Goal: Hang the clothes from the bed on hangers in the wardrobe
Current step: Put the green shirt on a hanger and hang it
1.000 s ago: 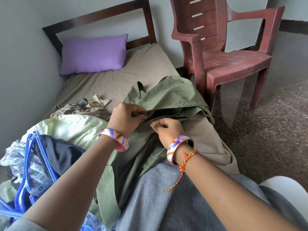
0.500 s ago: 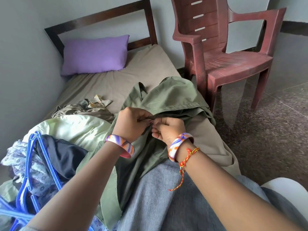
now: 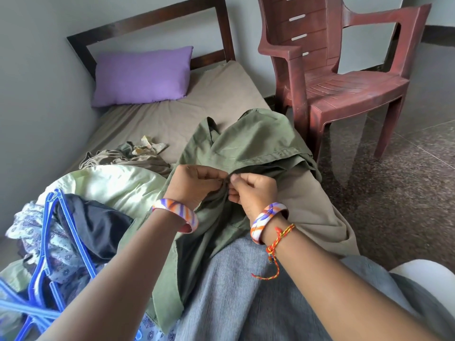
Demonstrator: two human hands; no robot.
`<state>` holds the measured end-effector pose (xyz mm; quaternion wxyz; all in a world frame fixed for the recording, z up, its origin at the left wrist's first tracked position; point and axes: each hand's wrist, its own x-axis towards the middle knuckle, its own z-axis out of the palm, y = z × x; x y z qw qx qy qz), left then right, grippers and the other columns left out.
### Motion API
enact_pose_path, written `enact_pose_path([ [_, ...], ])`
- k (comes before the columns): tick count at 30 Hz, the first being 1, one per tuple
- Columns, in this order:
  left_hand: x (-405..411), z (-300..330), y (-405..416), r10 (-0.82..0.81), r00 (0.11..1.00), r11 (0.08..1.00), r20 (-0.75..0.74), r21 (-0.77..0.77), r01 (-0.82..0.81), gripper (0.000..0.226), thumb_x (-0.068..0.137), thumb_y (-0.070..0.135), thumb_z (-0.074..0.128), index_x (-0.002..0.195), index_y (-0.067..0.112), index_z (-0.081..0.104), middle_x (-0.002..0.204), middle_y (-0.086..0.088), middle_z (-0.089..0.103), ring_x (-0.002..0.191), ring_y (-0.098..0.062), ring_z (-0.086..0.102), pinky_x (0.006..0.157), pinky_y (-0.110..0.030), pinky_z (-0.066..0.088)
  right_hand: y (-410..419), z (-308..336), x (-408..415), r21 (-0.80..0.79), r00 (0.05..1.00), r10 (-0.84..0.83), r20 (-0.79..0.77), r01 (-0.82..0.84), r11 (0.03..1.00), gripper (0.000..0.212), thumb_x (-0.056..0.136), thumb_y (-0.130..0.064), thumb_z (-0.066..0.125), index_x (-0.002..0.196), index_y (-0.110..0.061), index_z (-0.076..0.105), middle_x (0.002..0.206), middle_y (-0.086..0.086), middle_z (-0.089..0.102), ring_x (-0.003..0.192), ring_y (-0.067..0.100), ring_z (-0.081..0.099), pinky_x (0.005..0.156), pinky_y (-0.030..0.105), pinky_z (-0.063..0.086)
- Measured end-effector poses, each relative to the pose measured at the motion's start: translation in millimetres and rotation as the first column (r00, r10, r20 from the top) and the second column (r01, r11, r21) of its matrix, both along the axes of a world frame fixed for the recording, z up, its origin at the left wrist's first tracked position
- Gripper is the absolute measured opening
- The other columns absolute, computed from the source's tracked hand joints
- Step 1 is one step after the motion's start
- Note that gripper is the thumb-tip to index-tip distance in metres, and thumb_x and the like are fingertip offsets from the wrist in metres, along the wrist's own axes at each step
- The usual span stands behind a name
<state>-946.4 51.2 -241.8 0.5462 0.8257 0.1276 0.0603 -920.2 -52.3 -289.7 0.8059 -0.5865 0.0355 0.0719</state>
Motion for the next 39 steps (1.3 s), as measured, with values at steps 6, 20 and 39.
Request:
enact_pose_path([
  [6, -1, -9, -8, -0.007, 0.988, 0.862, 0.154, 0.501, -0.072, 0.006, 0.072, 0.007, 0.072, 0.074, 0.013, 0.074, 0.059, 0.014, 0.062, 0.051, 0.009, 0.055, 0.052, -0.003, 0.039, -3, -4, -2, 0.075, 0.999, 0.022, -0.040, -0.019, 0.997, 0.024, 0.080, -0.007, 0.071, 0.058, -0.011, 0.061, 0.057, 0.003, 0.056, 0.052, 0.009, 0.052, 0.053, 0.019, 0.053],
  [20, 10, -16, 3, 0.010, 0.998, 0.984, -0.060, 0.181, 0.001, 0.007, 0.080, 0.002, 0.069, 0.086, 0.001, 0.072, 0.053, 0.007, 0.062, 0.045, 0.005, 0.053, 0.057, -0.009, 0.047, -3, -25, -1, -0.050, 0.989, -0.017, 0.145, 0.025, 0.998, 0.034, 0.082, 0.008, 0.062, 0.078, -0.021, 0.043, 0.061, -0.004, 0.057, 0.045, -0.001, 0.056, 0.064, 0.030, 0.056],
  [39, 6, -30, -16, -0.132, 0.986, 0.222, -0.098, 0.967, 0.126, 0.010, 0.087, 0.025, 0.041, 0.086, 0.015, 0.044, 0.098, -0.009, 0.062, 0.093, -0.033, 0.059, 0.062, -0.030, 0.034, -11, -31, 12, 0.291, 0.971, 0.098, -0.218, -0.031, 0.956, 0.019, 0.096, 0.006, 0.038, 0.108, -0.007, 0.045, 0.067, 0.012, 0.055, 0.043, 0.008, 0.060, 0.046, 0.024, 0.054],
])
